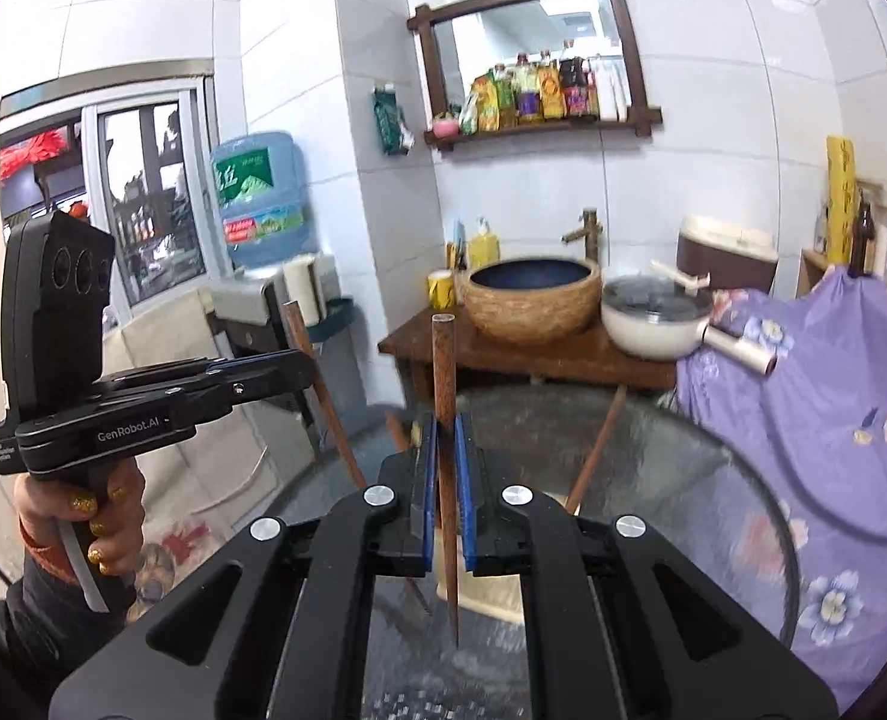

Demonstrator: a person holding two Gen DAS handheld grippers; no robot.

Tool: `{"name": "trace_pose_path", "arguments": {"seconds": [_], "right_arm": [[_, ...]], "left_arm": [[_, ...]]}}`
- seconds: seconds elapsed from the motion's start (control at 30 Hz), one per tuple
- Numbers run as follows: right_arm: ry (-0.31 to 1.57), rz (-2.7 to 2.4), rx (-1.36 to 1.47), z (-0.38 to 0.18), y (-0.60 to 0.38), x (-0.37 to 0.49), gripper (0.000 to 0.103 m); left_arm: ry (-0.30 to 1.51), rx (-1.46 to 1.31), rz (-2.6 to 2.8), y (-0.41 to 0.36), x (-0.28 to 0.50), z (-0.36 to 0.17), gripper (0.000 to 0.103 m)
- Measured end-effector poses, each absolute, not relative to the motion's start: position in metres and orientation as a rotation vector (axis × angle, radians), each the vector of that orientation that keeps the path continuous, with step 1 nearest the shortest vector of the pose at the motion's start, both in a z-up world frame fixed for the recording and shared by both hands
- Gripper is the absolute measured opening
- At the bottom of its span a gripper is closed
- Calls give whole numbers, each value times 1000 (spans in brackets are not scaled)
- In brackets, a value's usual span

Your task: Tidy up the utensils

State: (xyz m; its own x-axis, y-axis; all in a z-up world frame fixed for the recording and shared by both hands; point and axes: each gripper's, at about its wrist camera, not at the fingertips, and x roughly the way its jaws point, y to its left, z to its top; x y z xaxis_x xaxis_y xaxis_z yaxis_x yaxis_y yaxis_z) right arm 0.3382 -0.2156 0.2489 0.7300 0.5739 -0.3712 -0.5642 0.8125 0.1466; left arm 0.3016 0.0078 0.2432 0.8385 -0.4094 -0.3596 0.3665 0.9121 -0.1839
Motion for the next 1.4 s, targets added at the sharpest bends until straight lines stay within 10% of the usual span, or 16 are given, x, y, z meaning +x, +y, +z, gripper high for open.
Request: {"name": "trace_pose_path", "arguments": {"seconds": [0.33, 0.77, 0.93, 1.07, 1.4], "right_arm": [[360, 531, 45, 276, -207, 394, 5], [442, 495, 154, 172, -220, 412, 5], [478, 448, 180, 127, -233, 396, 11], [546, 396, 141, 87, -236, 370, 60], [856, 450, -75, 1, -180, 297, 59]], "left_arm": [[396, -93, -284, -2, 355, 253, 7], [557, -56, -280, -16, 394, 173, 7], [581, -36, -275, -19, 396, 155, 48], [568, -28, -293, -20, 388, 153, 55], [489, -33, -328, -16, 349, 156, 74]]}}
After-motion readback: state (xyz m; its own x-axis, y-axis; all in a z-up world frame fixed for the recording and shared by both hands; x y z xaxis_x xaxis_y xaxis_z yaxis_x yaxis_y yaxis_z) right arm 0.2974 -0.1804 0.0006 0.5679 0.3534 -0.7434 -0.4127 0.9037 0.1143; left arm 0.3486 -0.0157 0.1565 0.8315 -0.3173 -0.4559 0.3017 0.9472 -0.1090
